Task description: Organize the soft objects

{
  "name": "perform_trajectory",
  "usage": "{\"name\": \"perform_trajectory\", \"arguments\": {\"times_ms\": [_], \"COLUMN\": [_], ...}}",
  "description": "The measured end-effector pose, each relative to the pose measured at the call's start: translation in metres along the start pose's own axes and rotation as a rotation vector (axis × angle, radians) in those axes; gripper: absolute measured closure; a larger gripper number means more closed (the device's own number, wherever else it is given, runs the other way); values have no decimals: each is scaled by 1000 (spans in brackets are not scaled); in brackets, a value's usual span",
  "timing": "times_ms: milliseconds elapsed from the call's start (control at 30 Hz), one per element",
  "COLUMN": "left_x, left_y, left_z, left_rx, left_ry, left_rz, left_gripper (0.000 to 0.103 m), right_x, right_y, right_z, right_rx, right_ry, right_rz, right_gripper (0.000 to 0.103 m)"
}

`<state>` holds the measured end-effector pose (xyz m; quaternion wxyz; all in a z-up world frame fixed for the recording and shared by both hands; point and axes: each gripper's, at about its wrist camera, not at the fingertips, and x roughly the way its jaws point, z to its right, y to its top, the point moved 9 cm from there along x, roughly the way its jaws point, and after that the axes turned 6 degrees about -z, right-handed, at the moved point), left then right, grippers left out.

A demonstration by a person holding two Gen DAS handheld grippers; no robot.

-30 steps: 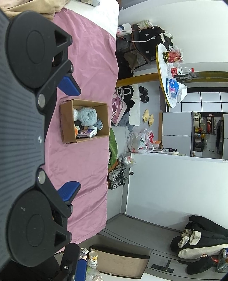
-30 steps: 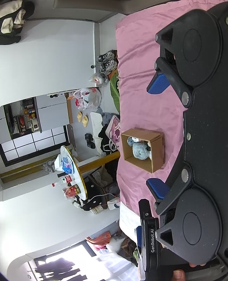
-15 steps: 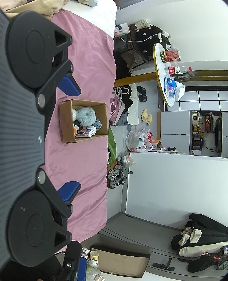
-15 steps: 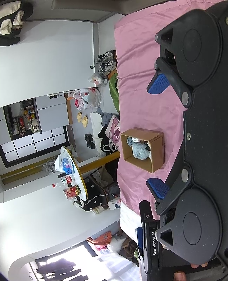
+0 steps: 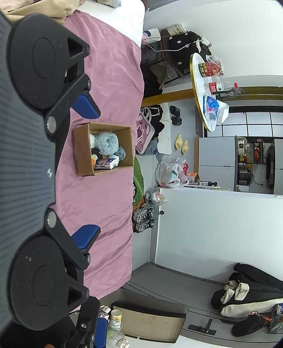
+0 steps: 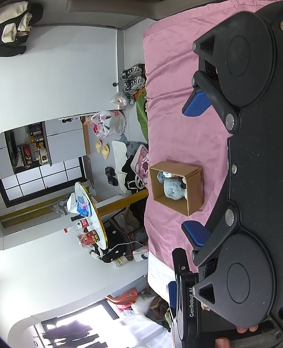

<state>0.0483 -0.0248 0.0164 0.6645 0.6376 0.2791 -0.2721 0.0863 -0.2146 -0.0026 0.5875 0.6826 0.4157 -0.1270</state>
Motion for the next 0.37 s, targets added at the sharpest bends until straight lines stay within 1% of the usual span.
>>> {"name": "perform_trajectory", "arguments": {"times_ms": [233, 367], "left_x": [0, 2], "left_y": [-1, -2], "left_z": [5, 5], "left_rx": [8, 0], "left_ry": [-18, -25], "left_rz": [13, 21], "left_gripper": [0, 1], "right_x": [4, 10], "right_y": [-1, -2], "right_z": [3, 6], "right_rx": [6, 9], "right_ry": [-11, -34], "right_rz": [-4, -10], "right_gripper": [0, 0]}}
